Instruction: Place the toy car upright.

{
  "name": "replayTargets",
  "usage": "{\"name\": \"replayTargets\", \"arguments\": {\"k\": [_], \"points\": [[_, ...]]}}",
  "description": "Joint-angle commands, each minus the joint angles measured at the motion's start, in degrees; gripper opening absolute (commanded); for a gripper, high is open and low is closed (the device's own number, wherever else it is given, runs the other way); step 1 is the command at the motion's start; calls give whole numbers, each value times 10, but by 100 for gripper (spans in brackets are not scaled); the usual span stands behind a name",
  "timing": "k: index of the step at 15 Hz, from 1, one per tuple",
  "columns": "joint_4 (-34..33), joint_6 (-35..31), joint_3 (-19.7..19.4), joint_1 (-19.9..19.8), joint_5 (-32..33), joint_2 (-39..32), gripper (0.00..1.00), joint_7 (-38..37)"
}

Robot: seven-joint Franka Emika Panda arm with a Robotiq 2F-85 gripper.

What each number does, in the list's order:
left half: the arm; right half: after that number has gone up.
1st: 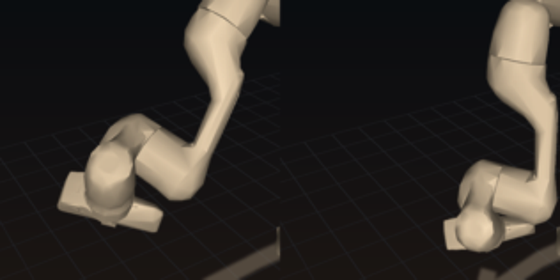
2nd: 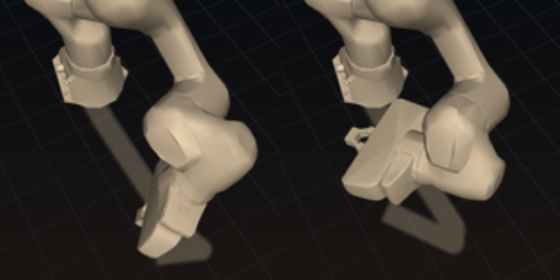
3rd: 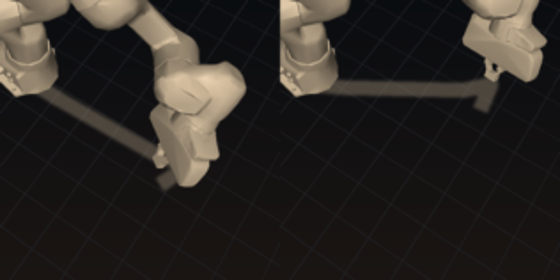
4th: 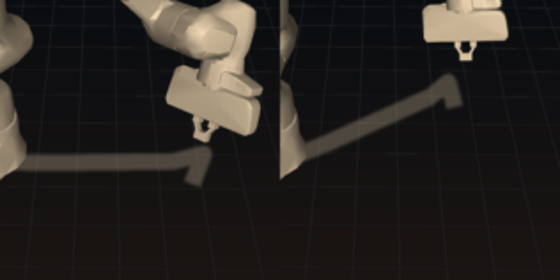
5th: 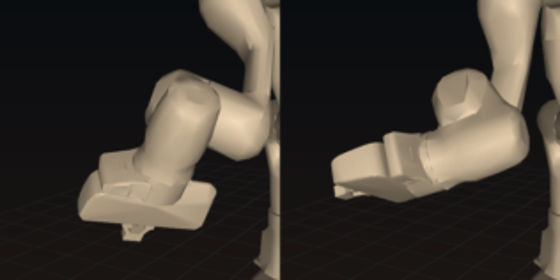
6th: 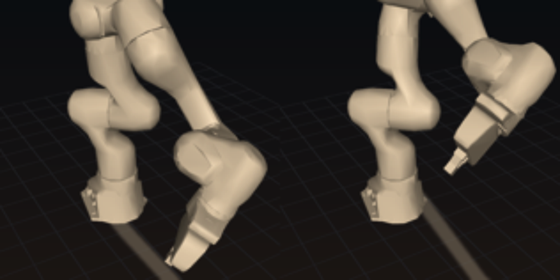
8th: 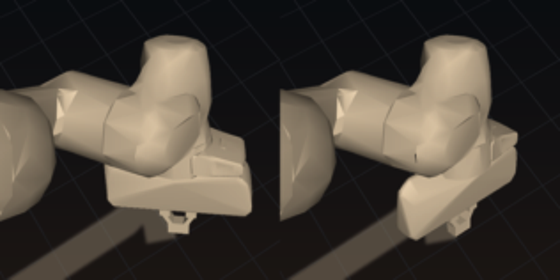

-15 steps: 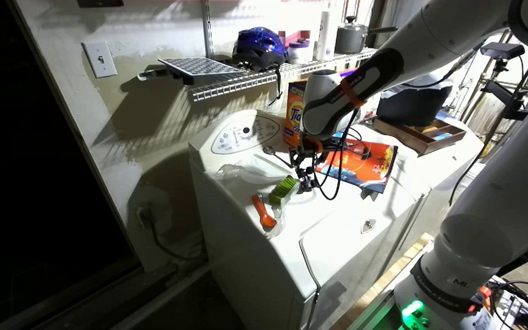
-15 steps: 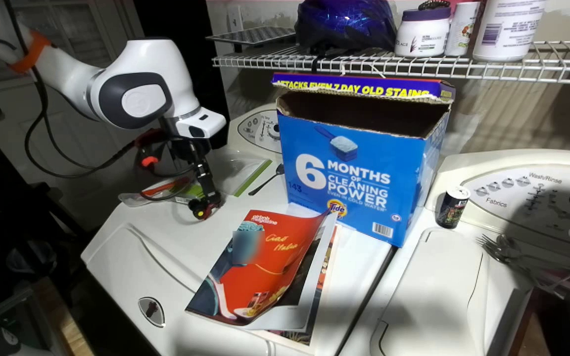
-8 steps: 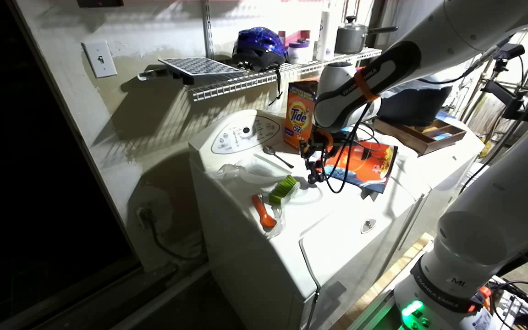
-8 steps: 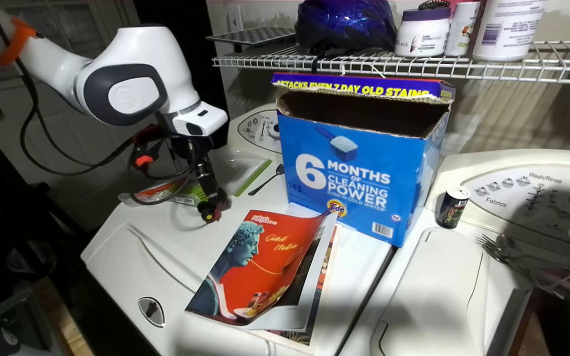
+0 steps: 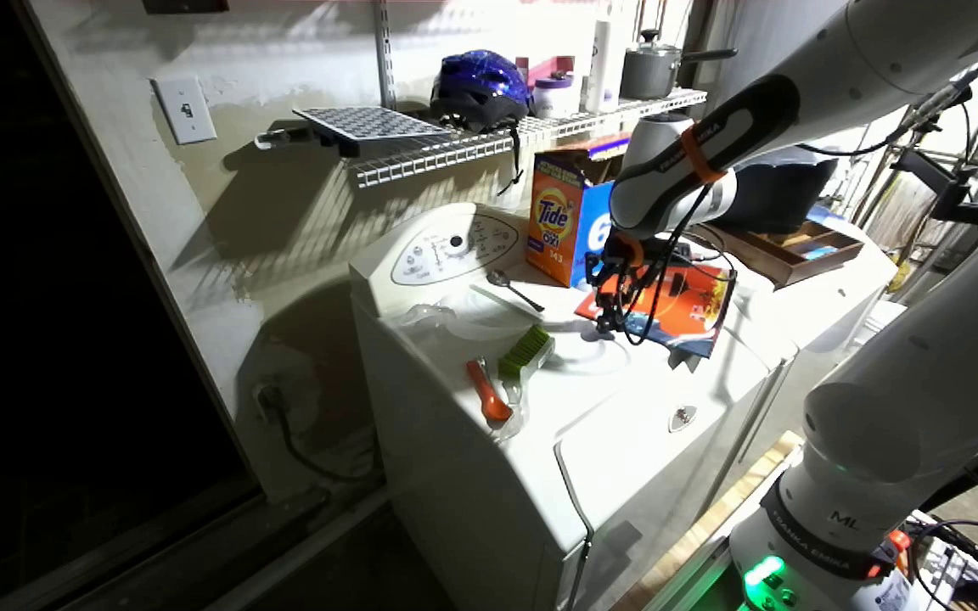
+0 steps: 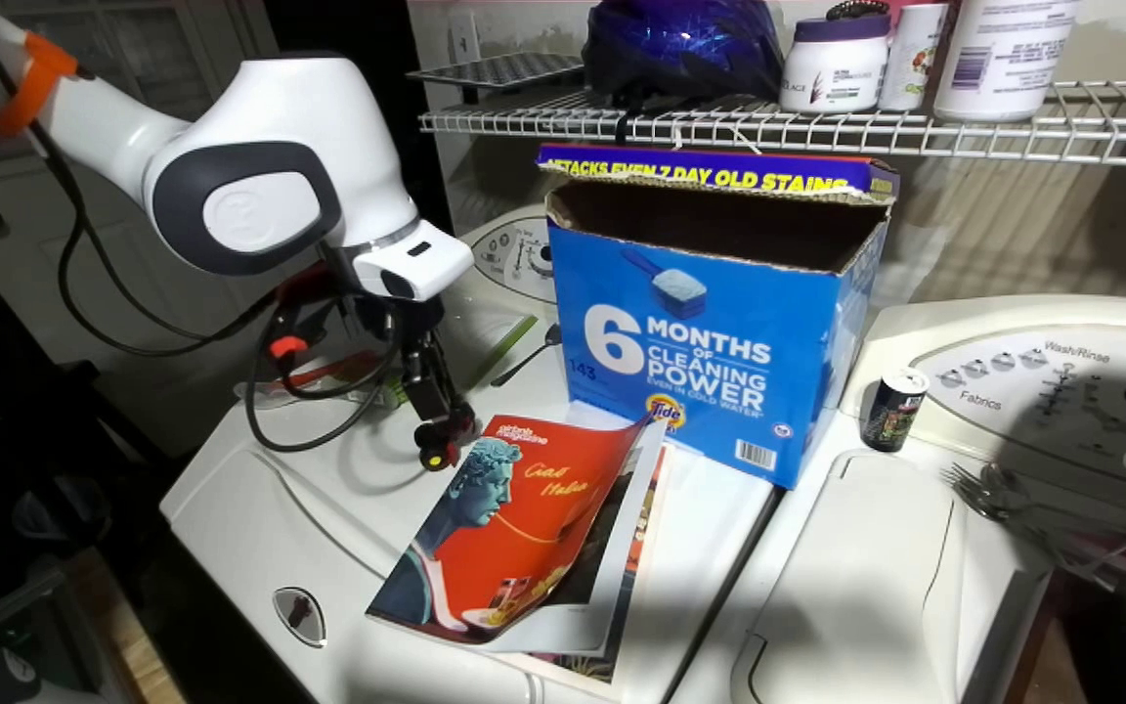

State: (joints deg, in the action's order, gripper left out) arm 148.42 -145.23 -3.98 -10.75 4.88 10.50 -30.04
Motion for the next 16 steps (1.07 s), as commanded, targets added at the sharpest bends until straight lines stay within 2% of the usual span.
{"name": "replayTargets", "arguments": {"k": [1, 6, 9, 12, 16], "points": [[12, -13, -1, -30, 37, 38, 36, -24], [2, -39, 2, -86, 97, 27, 36, -82], [5, -63, 19, -123, 203, 7, 36, -177], [2, -55, 21, -129, 286, -3, 36, -263], [2, -38, 20, -102, 364, -15, 36, -357]]}}
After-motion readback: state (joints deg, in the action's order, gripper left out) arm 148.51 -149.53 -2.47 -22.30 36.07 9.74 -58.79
